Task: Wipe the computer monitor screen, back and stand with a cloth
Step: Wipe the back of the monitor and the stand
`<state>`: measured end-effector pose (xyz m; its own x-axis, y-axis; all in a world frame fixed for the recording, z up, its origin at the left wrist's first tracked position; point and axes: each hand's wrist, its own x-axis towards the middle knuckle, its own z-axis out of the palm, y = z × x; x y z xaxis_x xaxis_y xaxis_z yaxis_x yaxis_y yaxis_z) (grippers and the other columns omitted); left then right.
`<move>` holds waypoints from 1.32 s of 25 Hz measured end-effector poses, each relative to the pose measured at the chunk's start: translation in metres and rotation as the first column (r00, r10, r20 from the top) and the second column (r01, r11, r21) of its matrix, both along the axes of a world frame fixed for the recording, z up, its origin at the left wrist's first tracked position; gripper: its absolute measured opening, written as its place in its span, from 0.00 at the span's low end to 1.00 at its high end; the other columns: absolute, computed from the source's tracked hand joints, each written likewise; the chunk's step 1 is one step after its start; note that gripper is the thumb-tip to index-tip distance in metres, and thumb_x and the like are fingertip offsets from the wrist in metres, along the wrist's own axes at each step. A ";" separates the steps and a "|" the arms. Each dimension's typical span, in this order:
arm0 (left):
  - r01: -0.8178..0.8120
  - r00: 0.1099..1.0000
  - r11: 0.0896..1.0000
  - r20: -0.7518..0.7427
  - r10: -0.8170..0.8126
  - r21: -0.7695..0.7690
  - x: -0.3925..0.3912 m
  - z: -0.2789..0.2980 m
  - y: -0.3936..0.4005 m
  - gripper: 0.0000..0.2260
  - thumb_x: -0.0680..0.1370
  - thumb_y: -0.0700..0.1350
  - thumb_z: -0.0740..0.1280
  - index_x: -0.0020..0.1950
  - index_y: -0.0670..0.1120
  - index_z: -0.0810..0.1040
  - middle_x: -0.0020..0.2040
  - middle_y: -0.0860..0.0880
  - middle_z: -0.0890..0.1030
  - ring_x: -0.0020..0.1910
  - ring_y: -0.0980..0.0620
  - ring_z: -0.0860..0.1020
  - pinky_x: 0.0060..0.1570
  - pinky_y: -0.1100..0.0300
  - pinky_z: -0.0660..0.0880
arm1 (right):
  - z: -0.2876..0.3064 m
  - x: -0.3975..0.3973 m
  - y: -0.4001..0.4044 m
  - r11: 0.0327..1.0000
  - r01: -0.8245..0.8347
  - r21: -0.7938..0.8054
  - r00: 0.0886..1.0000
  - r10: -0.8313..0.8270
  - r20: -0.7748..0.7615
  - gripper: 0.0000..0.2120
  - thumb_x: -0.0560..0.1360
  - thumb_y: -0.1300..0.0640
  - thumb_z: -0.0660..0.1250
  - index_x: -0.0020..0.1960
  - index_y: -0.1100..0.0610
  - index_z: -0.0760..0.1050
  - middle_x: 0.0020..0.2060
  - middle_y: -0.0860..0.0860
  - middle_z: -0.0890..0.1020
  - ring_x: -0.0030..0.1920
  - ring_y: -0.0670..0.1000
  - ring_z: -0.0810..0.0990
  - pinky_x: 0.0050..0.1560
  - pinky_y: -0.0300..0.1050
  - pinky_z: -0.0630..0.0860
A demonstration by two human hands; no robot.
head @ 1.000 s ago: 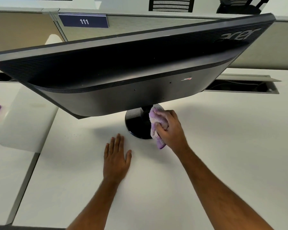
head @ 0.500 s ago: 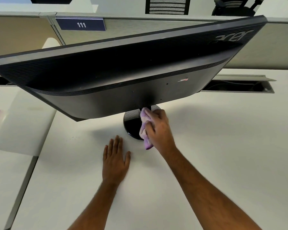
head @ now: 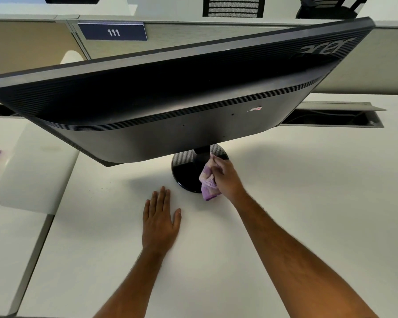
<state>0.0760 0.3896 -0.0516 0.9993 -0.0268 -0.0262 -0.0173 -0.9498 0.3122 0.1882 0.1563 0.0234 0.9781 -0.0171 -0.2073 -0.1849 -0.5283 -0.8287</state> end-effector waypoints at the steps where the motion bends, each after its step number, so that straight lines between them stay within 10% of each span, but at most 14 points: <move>1: -0.001 1.000 1.000 0.004 0.001 0.002 0.000 -0.001 0.000 0.32 0.84 0.61 0.51 0.86 0.47 0.54 0.86 0.50 0.52 0.85 0.51 0.47 0.83 0.51 0.47 | -0.007 -0.003 0.002 1.000 0.003 -0.007 0.999 -0.003 -0.051 0.15 0.85 0.54 0.57 0.67 0.53 0.78 0.57 0.55 0.79 0.55 0.50 0.79 0.56 0.37 0.74; 4: -0.003 1.000 1.000 0.010 0.003 0.002 0.001 -0.002 0.000 0.32 0.84 0.60 0.52 0.86 0.47 0.55 0.86 0.50 0.54 0.85 0.50 0.49 0.83 0.49 0.49 | -0.003 -0.008 -0.010 0.996 -0.085 0.002 0.987 0.085 -0.134 0.10 0.83 0.55 0.61 0.52 0.51 0.82 0.47 0.54 0.83 0.45 0.48 0.81 0.49 0.40 0.73; 12: 0.008 1.000 1.000 -0.022 -0.008 0.027 -0.001 0.005 0.000 0.33 0.84 0.60 0.50 0.86 0.46 0.54 0.86 0.49 0.53 0.85 0.48 0.50 0.83 0.49 0.48 | 0.003 -0.068 -0.026 0.950 -0.303 0.077 0.947 0.309 -0.085 0.20 0.78 0.62 0.68 0.69 0.50 0.76 0.64 0.49 0.74 0.56 0.40 0.81 0.53 0.38 0.82; 16: 0.038 0.993 0.999 -0.109 -0.039 -0.005 0.003 0.004 0.003 0.35 0.82 0.63 0.48 0.86 0.46 0.53 0.86 0.49 0.52 0.85 0.49 0.48 0.82 0.52 0.43 | -0.001 -0.097 -0.019 0.948 -0.318 -0.007 0.948 0.318 -0.017 0.25 0.76 0.63 0.71 0.72 0.50 0.74 0.62 0.44 0.73 0.57 0.35 0.74 0.60 0.24 0.68; 19: 0.050 0.988 0.996 -0.142 -0.059 -0.067 0.004 0.018 0.010 0.36 0.82 0.62 0.52 0.86 0.47 0.50 0.86 0.50 0.50 0.85 0.47 0.48 0.81 0.54 0.42 | 0.000 -0.104 -0.014 0.953 -0.289 -0.094 0.957 0.291 0.009 0.25 0.77 0.57 0.71 0.73 0.50 0.73 0.64 0.47 0.75 0.64 0.47 0.73 0.69 0.40 0.71; 27: -0.004 1.000 0.988 -0.030 -0.001 -0.153 -0.017 0.060 0.015 0.38 0.83 0.51 0.67 0.86 0.50 0.47 0.84 0.55 0.44 0.85 0.47 0.51 0.78 0.56 0.48 | 0.043 -0.111 -0.027 0.935 -0.168 -0.313 0.964 0.223 0.148 0.20 0.79 0.50 0.64 0.71 0.47 0.73 0.71 0.48 0.72 0.70 0.51 0.70 0.69 0.49 0.64; 33: 0.156 0.941 0.977 0.322 -0.104 -0.142 0.001 0.149 0.011 0.36 0.80 0.52 0.67 0.85 0.49 0.55 0.85 0.50 0.56 0.83 0.48 0.59 0.78 0.53 0.57 | 0.127 -0.093 -0.031 0.933 -0.031 -0.358 0.873 0.199 0.444 0.21 0.77 0.49 0.63 0.69 0.49 0.77 0.67 0.49 0.76 0.66 0.52 0.74 0.65 0.50 0.68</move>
<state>0.0772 0.4008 0.0975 0.9441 -0.1347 0.3007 -0.2583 -0.8693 0.4215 0.0949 0.1253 0.1509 0.9556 0.1173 0.2704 0.2578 -0.7773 -0.5739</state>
